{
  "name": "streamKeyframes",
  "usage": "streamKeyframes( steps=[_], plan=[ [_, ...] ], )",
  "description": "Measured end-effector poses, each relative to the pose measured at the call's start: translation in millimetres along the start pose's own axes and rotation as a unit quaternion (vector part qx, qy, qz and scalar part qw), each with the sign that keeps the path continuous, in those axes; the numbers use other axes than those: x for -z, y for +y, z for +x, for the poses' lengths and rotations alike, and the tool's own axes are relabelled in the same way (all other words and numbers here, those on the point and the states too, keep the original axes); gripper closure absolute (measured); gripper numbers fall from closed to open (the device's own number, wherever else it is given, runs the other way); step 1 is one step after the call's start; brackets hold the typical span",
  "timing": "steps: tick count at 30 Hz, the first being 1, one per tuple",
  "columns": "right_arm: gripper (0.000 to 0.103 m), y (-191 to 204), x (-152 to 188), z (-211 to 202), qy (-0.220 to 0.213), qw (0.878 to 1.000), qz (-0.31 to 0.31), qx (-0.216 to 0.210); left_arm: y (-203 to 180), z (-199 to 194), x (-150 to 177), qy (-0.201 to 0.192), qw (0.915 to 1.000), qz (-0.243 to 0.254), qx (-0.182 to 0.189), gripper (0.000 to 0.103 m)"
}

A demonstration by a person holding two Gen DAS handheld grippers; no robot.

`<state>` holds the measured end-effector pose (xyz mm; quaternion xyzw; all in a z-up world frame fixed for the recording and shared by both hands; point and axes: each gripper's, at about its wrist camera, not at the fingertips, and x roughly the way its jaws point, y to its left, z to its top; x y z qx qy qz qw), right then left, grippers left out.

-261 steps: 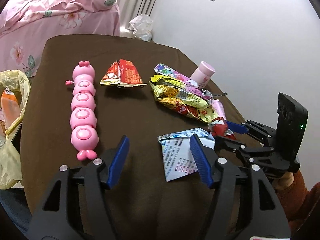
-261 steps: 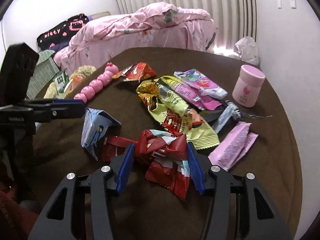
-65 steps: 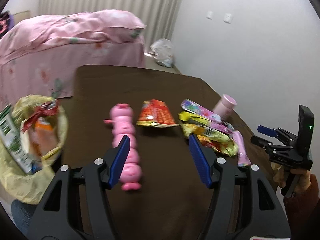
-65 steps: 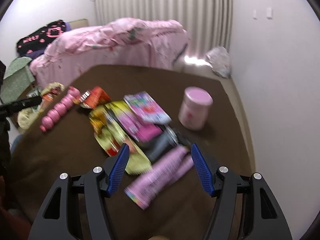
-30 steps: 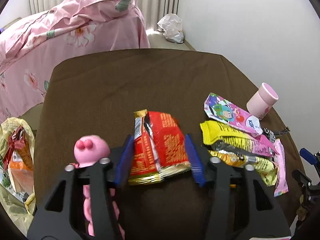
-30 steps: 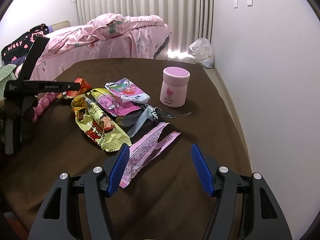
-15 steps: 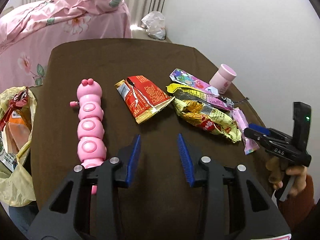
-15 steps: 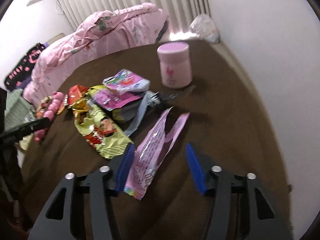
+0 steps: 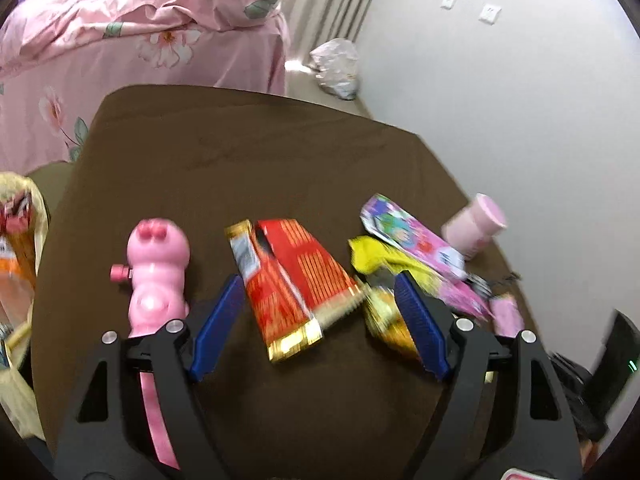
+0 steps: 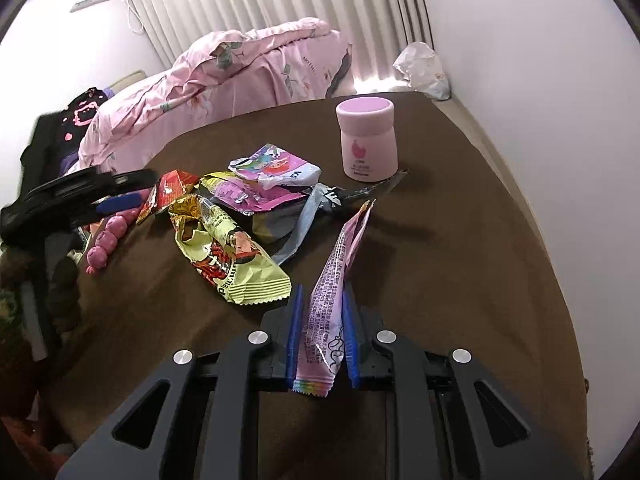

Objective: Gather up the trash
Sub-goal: 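Grasp the red snack bag with the left tool while the right tool grasps the pink wrapper strip, then carry the red snack bag and pink strip in both tools over the trash bag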

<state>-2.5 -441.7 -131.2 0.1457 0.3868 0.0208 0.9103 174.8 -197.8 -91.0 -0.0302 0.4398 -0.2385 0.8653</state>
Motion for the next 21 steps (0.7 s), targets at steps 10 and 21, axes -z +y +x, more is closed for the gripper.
streamKeyframes(
  steps=[10, 21],
  plan=[
    [0.085, 7, 6, -3, -0.007, 1.000, -0.027, 0.006, 1, 29, -4, 0.029, 0.9936, 0.002, -0.109, 0.055],
    [0.085, 25, -9, -29, -0.048, 0.998, -0.042, -0.001, 22, -61, 32, -0.032, 0.9989, -0.031, -0.015, 0.082]
  ],
)
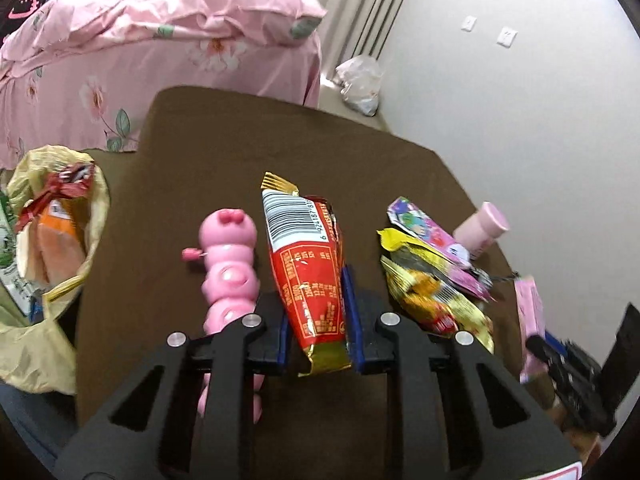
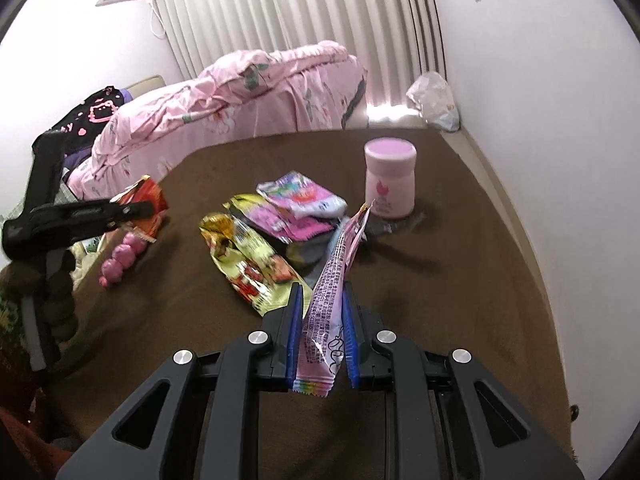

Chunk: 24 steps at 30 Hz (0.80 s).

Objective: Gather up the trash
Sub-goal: 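Carry the red snack bag and pink strip in both tools over the trash bag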

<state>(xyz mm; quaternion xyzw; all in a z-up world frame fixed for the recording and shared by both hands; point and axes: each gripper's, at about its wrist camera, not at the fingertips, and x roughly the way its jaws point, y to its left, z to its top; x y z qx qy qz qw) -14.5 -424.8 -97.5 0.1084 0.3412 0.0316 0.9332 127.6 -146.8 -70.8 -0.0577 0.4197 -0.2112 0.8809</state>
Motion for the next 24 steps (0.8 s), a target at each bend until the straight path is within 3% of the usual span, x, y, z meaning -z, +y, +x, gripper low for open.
streamKeyframes(
  steps=[10, 15, 24],
  plan=[
    [0.084, 58, -39, -24, -0.041, 0.996, -0.072, -0.015, 19, -88, 6, -0.075, 0.9968, 0.028, 0.004, 0.082],
    [0.085, 104, -67, -35, -0.071, 0.989, -0.120, -0.038, 52, -125, 1, -0.124, 0.9905, 0.012, -0.057, 0.082],
    [0.085, 192, -102, -22, -0.078, 0.973, -0.198, -0.085, 134, -168, 1, -0.166, 0.9784, -0.060, -0.108, 0.082]
  ],
)
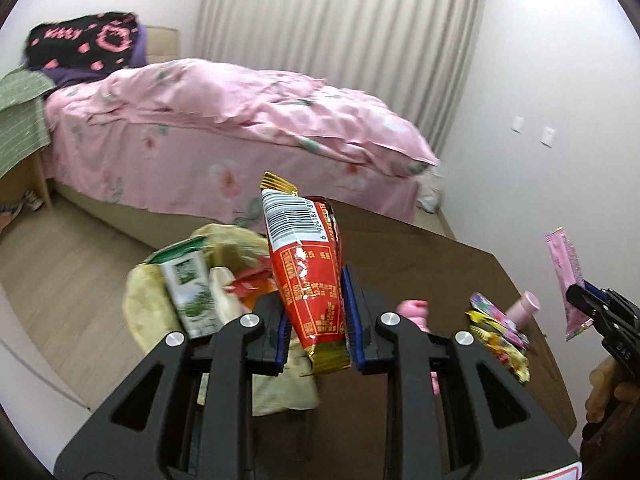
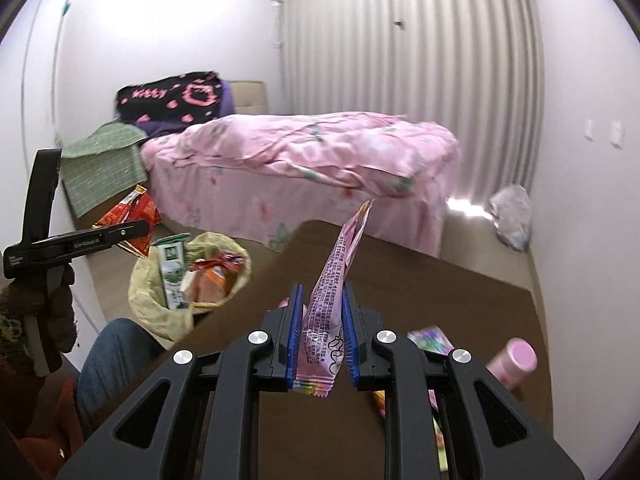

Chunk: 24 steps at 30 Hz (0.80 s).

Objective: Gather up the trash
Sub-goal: 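Carry the red snack bag and pink strip in both tools over the trash bag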

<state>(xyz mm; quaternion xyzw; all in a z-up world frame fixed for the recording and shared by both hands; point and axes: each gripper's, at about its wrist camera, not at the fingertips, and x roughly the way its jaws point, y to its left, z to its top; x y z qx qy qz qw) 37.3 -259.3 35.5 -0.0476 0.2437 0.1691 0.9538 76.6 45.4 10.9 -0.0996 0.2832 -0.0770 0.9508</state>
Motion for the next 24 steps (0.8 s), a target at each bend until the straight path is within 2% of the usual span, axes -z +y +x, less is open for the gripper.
streamKeyframes(
  steps=[6, 11, 18, 21, 24],
  plan=[
    [0.085, 33, -22, 33, 0.017, 0.999, -0.028, -0.033, 33, 4, 7, 0.001, 0.9993, -0.024, -0.028, 0.082],
    [0.085, 57, -31, 54, 0.021, 0.997, -0.046, -0.057, 54, 12, 12, 0.006, 0.9983, -0.047, -0.033, 0.082],
    [0.085, 79, -54, 113, 0.037, 0.990, -0.033, -0.128, 87, 21, 13, -0.001, 0.9935, -0.104, -0.045, 0.082],
    [0.085, 93, -57, 143, 0.052, 0.985, -0.038, -0.159, 93, 35, 17, 0.013, 0.9920, -0.119, -0.040, 0.082],
    [0.085, 108, -55, 168, 0.069, 0.982, -0.053, -0.170, 94, 49, 22, 0.032, 0.9914, -0.123, -0.032, 0.082]
  ],
)
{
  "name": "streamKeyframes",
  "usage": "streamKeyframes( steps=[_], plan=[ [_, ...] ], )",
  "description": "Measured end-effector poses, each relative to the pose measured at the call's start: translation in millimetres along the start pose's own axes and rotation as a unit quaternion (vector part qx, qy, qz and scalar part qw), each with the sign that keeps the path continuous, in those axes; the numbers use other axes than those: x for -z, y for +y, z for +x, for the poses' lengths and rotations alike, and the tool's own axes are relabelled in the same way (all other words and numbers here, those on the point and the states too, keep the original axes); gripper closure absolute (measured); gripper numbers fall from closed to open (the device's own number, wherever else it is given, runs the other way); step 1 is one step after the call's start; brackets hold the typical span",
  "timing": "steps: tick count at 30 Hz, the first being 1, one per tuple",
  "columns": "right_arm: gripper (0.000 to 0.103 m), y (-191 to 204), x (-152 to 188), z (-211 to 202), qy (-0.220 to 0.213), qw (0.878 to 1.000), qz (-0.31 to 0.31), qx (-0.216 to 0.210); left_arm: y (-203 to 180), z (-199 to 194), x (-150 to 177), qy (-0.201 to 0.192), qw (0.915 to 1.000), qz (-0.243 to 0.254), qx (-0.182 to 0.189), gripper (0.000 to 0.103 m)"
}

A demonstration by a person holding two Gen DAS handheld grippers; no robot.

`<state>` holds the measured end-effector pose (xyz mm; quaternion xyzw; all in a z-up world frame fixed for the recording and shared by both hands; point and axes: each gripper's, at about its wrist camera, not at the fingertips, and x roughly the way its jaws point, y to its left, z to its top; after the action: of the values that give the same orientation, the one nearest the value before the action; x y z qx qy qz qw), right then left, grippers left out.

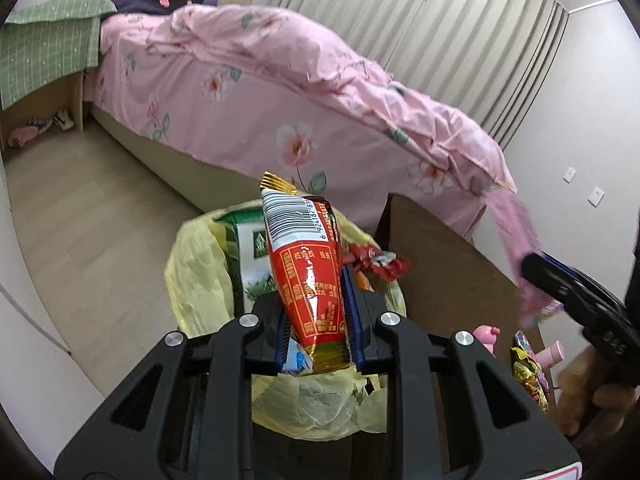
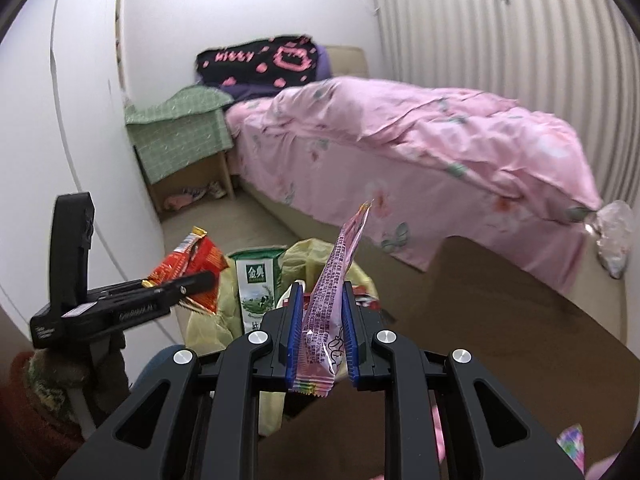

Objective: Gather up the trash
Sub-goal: 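Carry the red snack bag and pink strip in both tools over the trash bag, then open both tools to drop the red bag and pink strip into the bag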

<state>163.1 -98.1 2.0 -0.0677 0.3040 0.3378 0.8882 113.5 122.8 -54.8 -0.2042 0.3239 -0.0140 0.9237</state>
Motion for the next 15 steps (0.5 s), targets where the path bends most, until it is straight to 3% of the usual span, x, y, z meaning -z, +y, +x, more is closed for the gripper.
streamKeyframes(
  steps=[15],
  plan=[
    [0.085, -13, -6, 79, 0.049, 0.998, 0.000, -0.037, 1, 43, 12, 0.045, 0.9989, 0.008, -0.011, 0.082]
  ],
)
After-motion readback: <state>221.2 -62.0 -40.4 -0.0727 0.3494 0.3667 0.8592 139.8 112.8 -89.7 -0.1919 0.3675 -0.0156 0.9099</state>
